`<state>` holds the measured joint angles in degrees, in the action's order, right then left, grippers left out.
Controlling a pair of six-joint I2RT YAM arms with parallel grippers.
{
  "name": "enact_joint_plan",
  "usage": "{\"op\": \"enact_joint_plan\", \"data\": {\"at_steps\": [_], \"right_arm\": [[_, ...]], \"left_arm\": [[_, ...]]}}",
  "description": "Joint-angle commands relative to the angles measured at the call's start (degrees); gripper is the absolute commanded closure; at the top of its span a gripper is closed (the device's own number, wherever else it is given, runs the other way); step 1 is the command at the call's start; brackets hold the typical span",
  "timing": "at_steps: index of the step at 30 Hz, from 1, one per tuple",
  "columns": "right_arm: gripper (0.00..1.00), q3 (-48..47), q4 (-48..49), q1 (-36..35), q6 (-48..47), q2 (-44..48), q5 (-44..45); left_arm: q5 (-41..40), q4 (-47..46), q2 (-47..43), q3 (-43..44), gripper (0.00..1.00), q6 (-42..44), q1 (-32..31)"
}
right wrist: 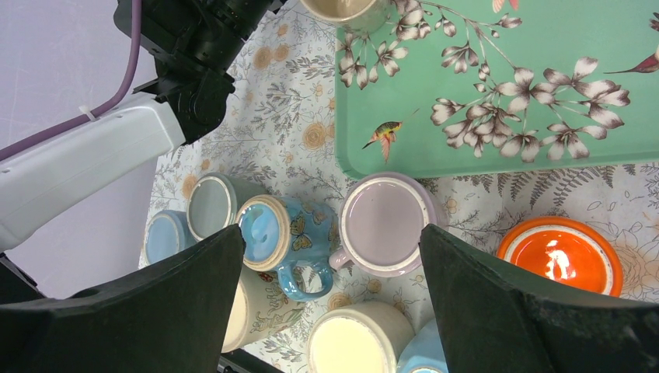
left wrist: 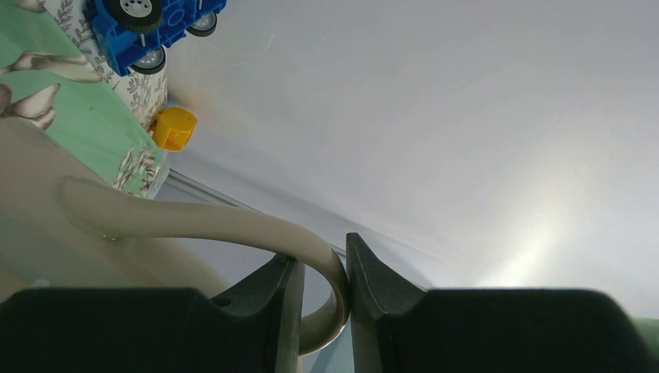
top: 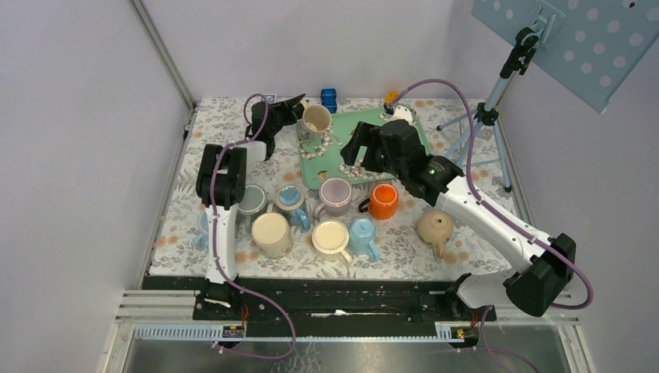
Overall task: Turn the mug right side up
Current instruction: Place the cup on the tray.
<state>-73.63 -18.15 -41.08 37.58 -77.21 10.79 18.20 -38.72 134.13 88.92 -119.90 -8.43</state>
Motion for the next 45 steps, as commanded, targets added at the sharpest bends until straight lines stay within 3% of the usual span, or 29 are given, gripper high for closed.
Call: {"op": "enact_joint_plan", "data": {"at_steps": [1,20,32,38,45], "right_arm": [[0.1,-0.7,0.4,0.3,0.1,0.5,-0.3],[0.1,-0.1,0.9,0.3,-0.2,0.5,-0.3],[0.1,0.3,1.6,0.3,-0.1,1.0,-0.7],[0.1,0.8,1.9,0.2,0.0,1.6,-0.8],[0.07,1.7,2.3,0.3,0.0,2.5,-1.3]], "left_arm": [[-1.1,4.0,3.4,2.2,0.72,-13.8,0.1],[-1.7,5.4,6.6,6.0,0.61,-12.2,1.0],[-1.4,6.7,5.6,8.0,0.37,-8.7,2.1],[-1.6,9.3,3.0,9.2,0.02,-4.0,3.2],[-3.0,19.2,-1.8,11.4,0.01,5.2,4.7]]}}
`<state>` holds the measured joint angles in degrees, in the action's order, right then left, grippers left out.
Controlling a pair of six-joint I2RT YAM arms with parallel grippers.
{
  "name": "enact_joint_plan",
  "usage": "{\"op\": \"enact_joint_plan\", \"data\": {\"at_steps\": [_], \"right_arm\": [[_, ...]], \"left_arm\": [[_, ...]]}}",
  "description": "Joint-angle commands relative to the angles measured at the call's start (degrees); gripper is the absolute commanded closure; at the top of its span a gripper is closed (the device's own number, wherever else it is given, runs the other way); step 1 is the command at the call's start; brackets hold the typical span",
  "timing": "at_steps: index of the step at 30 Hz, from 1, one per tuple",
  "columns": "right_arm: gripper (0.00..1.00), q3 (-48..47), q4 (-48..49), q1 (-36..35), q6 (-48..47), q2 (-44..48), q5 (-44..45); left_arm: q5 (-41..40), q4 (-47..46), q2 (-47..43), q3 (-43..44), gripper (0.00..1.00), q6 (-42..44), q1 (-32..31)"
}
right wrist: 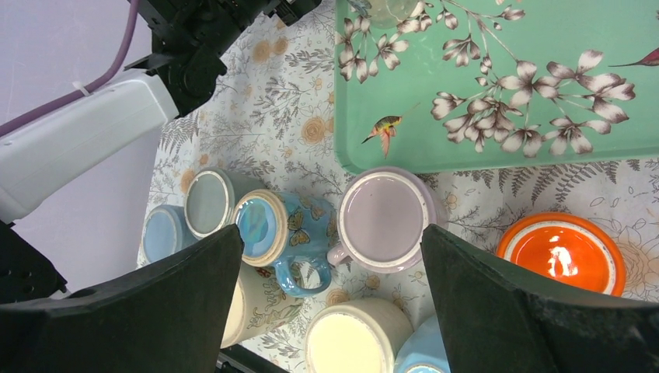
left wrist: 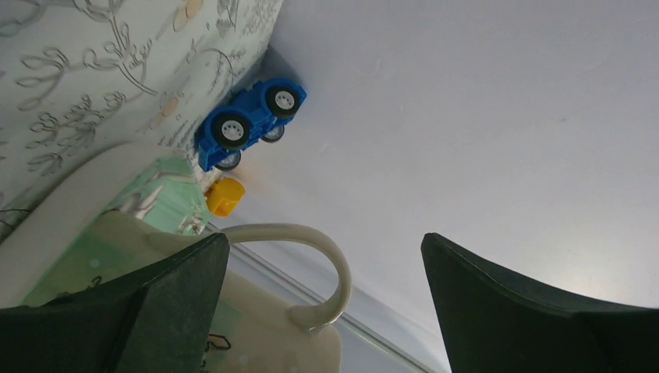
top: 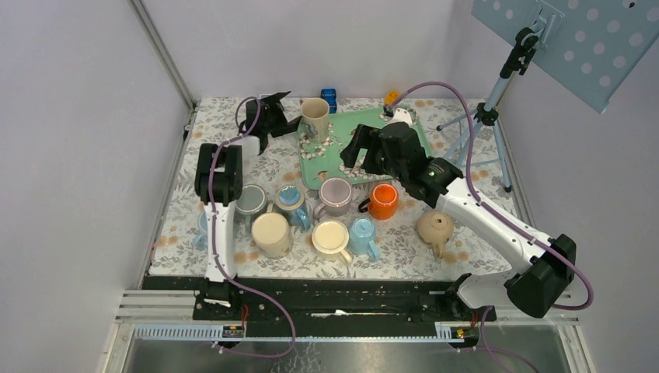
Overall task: Turn the mug right side up
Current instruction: Place the cup on the tray.
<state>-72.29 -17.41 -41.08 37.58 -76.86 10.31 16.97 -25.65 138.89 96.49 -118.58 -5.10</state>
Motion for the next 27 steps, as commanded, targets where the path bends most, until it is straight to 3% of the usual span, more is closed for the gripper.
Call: {"op": "enact_joint_plan", "data": {"at_steps": [1,8,17,27], "right_arm": [[0.07,0.3,1.5,0.3,0.0,2.2,-0.9],[0.0,0.8,1.4,0.3,-0.5,2.5,-0.7],[0.0,0.4,-1.9,0.3,-2.1,3.7,0.6],[0.0,5.5,-4.5,0.3,-4.2,7.7,-3.3]], "left_arm": [[-2.0,7.8,-7.2,4.1,0.01,5.3,1.5],[-4.3,15.8,-12.1,4.1,0.01,15.0,2.1],[-7.3,23.1,-20.6,0.1,0.01,32.6,2.3],[-8.7,24.6,-36.2,-10.0,0.01,49.2,0.4]]}}
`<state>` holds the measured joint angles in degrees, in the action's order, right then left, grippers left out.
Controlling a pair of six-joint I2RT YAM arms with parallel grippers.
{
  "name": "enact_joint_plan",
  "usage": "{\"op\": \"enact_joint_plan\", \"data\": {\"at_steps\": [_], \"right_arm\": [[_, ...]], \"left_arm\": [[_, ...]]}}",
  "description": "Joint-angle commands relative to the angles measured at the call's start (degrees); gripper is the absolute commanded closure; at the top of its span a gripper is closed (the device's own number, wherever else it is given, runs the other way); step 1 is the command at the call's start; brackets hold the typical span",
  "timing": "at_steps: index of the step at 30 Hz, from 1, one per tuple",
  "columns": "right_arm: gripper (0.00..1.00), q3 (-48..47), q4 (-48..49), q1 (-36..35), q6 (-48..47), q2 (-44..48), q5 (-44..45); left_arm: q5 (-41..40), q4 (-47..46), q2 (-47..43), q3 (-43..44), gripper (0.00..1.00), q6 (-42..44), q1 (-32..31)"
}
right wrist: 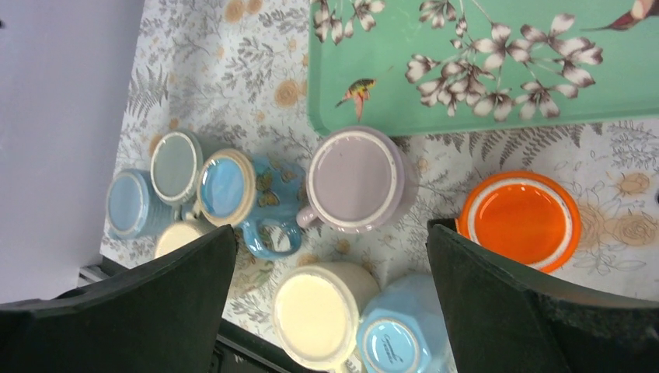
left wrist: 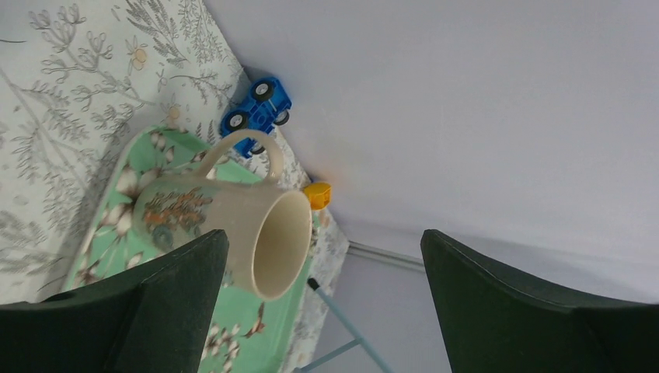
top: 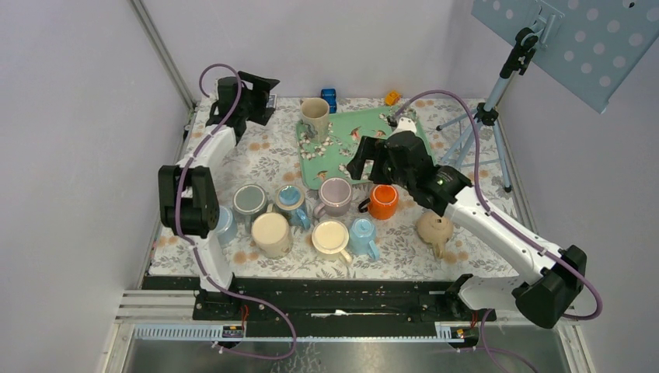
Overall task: Turn the mug right side up
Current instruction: Place the cup on the tray.
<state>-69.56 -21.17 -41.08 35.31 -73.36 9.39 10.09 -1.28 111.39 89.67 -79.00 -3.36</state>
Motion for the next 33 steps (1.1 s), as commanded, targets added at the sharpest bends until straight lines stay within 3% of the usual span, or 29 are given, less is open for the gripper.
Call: {"op": "enact_joint_plan", "data": {"at_steps": [1,11,21,28,33], "right_arm": [[0.0,4.0,-0.8,0.3,-1.9,5.1,-2.9],[0.0,15.5,-5.3,-3.6,0.3,15.0,-0.8],[0.0,21.1,-12.6,-9.9,5.2,18.6,1.6],[0.0,19.1,-27.6,-10.1,13.4,21.1,14.6],[0.0,19.7,-32.9,-10.1,19.5,19.8,25.3]], "left_arm": [[-2.0,1.0,-10.3,-3.8,0.01,11.7,-2.1],[-5.8,9.0,-25.8,-13.3,0.01,25.9,-11.8],[-6.2,14.0,-38.2,-20.8,0.01,37.0,-20.1],[-3.6,16.8,-43.5,-21.8,0.01,42.7,-21.4],[-1.0,16.1,-43.2,-21.0,0.01,43.9,-23.3]]}}
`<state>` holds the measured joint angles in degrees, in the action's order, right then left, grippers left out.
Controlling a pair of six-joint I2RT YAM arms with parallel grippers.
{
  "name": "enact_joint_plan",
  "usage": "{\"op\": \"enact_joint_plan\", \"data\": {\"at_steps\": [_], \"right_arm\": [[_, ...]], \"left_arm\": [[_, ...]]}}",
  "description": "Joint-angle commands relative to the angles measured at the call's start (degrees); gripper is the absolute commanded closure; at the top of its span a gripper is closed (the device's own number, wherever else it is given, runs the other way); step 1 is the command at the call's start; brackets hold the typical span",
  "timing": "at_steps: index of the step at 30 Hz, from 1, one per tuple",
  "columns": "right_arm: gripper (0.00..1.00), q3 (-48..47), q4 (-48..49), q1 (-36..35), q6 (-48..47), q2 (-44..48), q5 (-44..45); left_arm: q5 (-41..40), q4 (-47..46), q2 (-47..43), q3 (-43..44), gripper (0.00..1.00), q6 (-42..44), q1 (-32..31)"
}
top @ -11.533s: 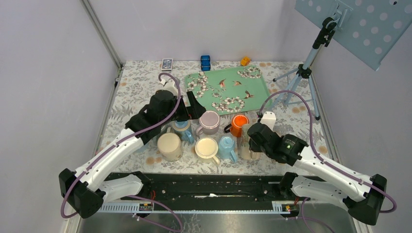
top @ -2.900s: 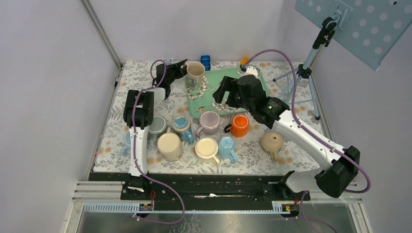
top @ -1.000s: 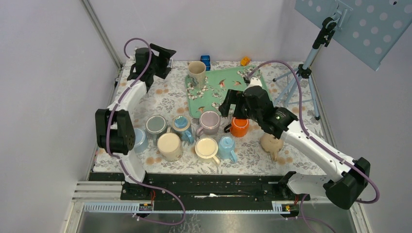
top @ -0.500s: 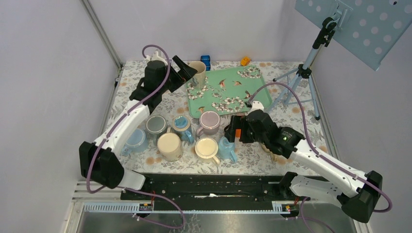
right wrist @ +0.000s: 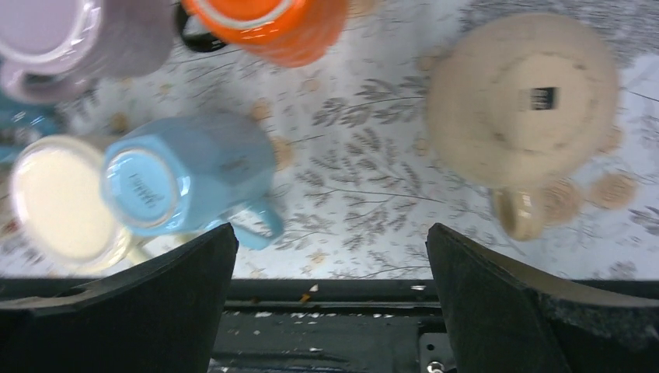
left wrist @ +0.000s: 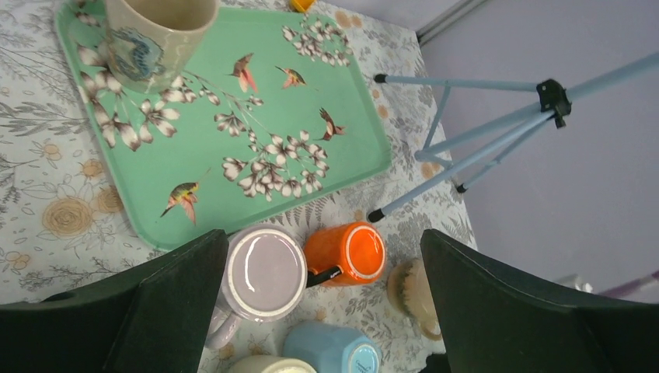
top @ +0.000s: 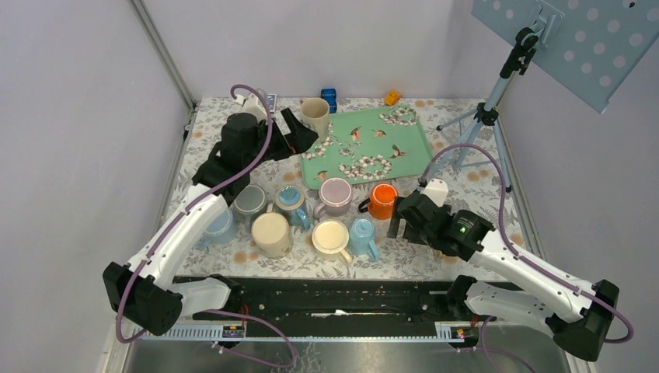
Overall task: Turn the mug right side up
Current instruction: Place the cup on the tray, then turn over the cup at the corner of the board.
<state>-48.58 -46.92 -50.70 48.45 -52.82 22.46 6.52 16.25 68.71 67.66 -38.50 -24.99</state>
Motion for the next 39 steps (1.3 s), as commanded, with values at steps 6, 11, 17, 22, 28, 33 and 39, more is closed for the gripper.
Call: {"op": "enact_joint_plan", "data": {"at_steps": [6,11,17,22,28,33,39], "right_arm": [[0.0,-1.4,-6.7,-0.1,6.5,-3.4,15.3],[0.0,3.2,-2.1,7.6,4.0,-2.4,7.9],[0.0,5.7,-0.7,14.5,2.6,-1.5,4.2],[0.0,7.2,-0.4,17.0,2.2,-2.1,2.3],[0.0,8.9,-0.3,20.1,2.2,-0.7,2.3],[0.0,10.6,0.8,22.1,3.2,-0.7,1.2],[0.0,13.8,7.1,22.4,2.4,1.4,-2.6]], "left_arm": [[4.5,-1.8,0.1,1.2,0.01,4.7,-2.3],[5.9,-2.9,0.0,0.4,0.01,4.5,-2.7],[6.2,-3.5,0.3,0.9,0.01,4.9,-3.2],[5.9,-3.5,0.4,0.4,0.01,5.1,-3.7],[6.2,-3.7,0.8,0.4,0.01,5.3,-4.3],[6.3,-3.8,1.0,0.5,0.01,5.2,-4.4],[6.6,-4.3,1.1,0.2,0.01,4.8,-4.6]]}}
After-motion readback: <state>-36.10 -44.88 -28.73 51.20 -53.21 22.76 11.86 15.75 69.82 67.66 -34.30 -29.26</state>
